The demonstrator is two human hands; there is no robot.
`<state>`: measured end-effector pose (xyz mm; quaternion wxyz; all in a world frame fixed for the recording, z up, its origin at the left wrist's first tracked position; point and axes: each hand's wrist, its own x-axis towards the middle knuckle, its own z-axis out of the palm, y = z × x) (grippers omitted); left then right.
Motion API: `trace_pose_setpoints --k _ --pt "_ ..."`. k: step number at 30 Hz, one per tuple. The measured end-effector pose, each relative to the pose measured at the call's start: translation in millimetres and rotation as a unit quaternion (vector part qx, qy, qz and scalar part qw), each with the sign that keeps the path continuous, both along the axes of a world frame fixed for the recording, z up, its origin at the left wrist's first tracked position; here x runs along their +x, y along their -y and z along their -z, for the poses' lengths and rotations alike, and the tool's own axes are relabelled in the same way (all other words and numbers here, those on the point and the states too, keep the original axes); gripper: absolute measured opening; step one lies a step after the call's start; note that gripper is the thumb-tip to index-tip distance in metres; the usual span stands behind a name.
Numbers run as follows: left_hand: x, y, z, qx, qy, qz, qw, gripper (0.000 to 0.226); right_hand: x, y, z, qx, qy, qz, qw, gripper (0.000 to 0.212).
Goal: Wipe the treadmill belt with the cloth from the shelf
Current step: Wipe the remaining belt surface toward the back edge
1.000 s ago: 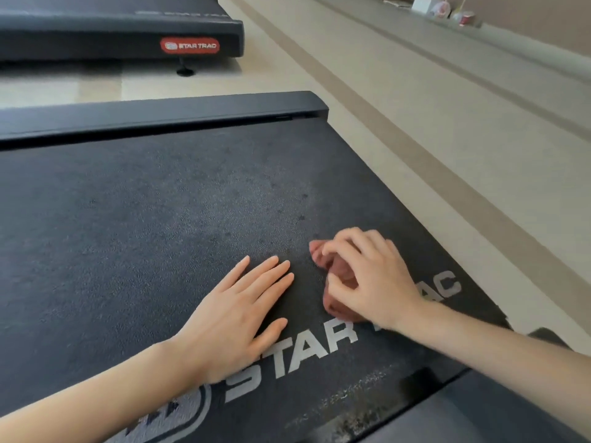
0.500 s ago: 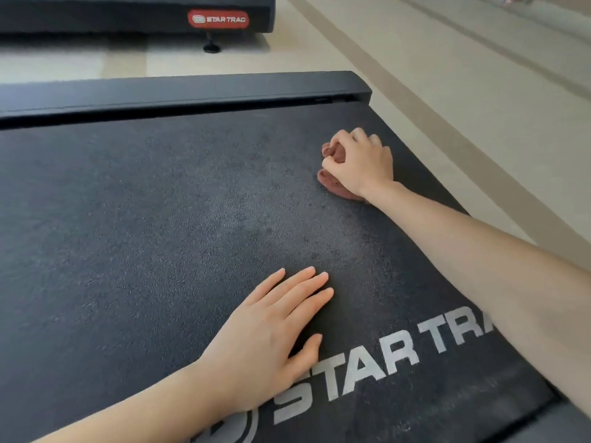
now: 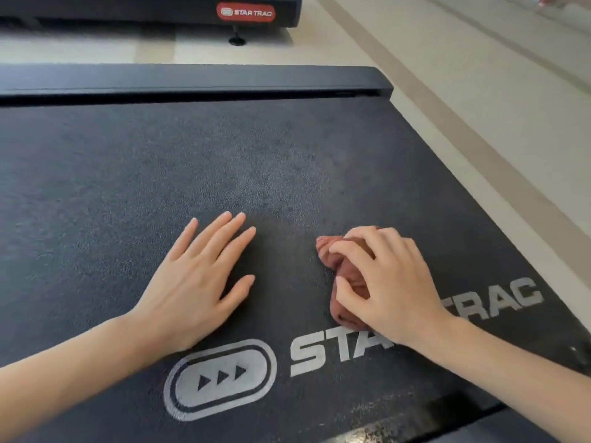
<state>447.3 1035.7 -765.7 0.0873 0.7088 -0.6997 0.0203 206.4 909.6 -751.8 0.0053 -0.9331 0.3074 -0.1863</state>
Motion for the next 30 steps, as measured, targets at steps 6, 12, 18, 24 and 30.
trace_pose_setpoints --k 6,12,18,24,30 --pt "6.9 -6.0 10.4 0.006 -0.027 -0.029 0.999 0.063 70.0 86.8 1.3 0.040 0.030 0.042 0.998 0.036" --pt "6.9 -6.6 9.9 -0.003 -0.043 -0.031 0.999 0.061 135.0 160.0 5.1 0.045 0.030 0.154 0.987 0.024" --pt "5.7 -5.4 7.3 -0.001 -0.033 -0.037 0.999 0.062 125.1 124.4 0.4 0.034 0.009 0.161 0.986 0.029" --pt "22.8 0.4 -8.6 0.007 0.004 -0.065 0.998 0.069 66.7 -3.1 2.1 0.017 0.016 0.013 1.000 0.033" --pt "37.9 13.5 3.5 0.009 -0.036 -0.124 0.992 0.080 75.3 -1.3 0.6 0.056 0.038 -0.049 0.997 0.029"
